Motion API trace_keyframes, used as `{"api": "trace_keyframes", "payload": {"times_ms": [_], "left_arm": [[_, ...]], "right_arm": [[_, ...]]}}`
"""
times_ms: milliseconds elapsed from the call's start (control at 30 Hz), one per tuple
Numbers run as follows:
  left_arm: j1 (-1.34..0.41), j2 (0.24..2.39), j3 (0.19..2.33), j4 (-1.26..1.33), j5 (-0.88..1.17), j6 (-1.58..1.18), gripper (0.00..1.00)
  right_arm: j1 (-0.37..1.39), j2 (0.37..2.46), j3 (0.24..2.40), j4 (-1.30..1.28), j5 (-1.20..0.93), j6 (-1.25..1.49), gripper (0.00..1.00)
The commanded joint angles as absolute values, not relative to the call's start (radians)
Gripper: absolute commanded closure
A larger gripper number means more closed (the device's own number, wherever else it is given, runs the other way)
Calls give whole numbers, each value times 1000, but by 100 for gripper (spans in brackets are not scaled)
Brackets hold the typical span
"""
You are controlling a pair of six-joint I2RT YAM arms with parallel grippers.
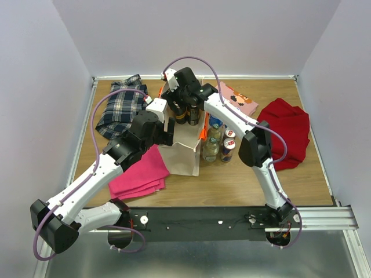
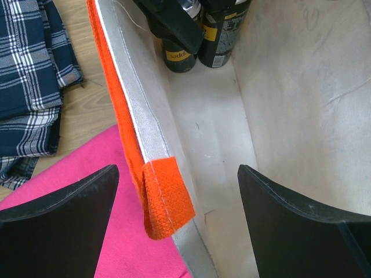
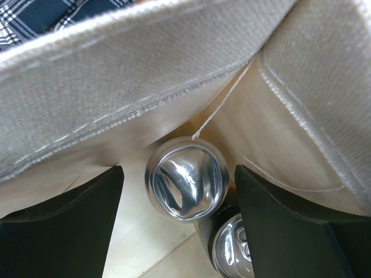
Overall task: Take the beverage out of the canvas bag
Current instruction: Take out the drink from the canvas bag.
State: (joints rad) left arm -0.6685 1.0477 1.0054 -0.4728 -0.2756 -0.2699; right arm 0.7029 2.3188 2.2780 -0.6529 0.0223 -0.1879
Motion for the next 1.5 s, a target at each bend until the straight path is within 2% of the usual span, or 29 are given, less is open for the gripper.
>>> {"api": "trace_keyframes", "payload": {"times_ms": [0, 400, 800, 967, 1200, 1233, 1300, 1333, 1467], "left_arm": [[-664, 1048, 1017, -466, -291, -261, 7], [-663, 1051, 1019, -466, -291, -256, 7], [-663, 1046, 1017, -463, -284, -259, 8], [-663, 1048, 1016, -463, -284, -258, 8], [-663, 1048, 1012, -460, -279, -261, 8], [-663, 1048, 1014, -460, -281, -261, 8], [-663, 1051, 1014, -459, -279, -261, 8], [-663, 1052, 1017, -459, -276, -259, 8], [-663, 1055, 1017, -457, -276, -258, 8]], "right_arm": [[695, 2368, 2275, -664, 45, -169, 16], [693, 2375, 2269, -673, 23, -164, 21], [693, 2382, 2283, -684, 40, -155, 21], [693, 2375, 2276, -678, 29, -156, 28], [693, 2385, 2283, -704, 25, -169, 52], [693, 2387, 2283, -706, 25, -169, 59], [693, 2387, 2284, -707, 25, -172, 67], [693, 2390, 2284, -707, 25, -173, 75], [693, 2387, 2284, -706, 25, -172, 94]]}}
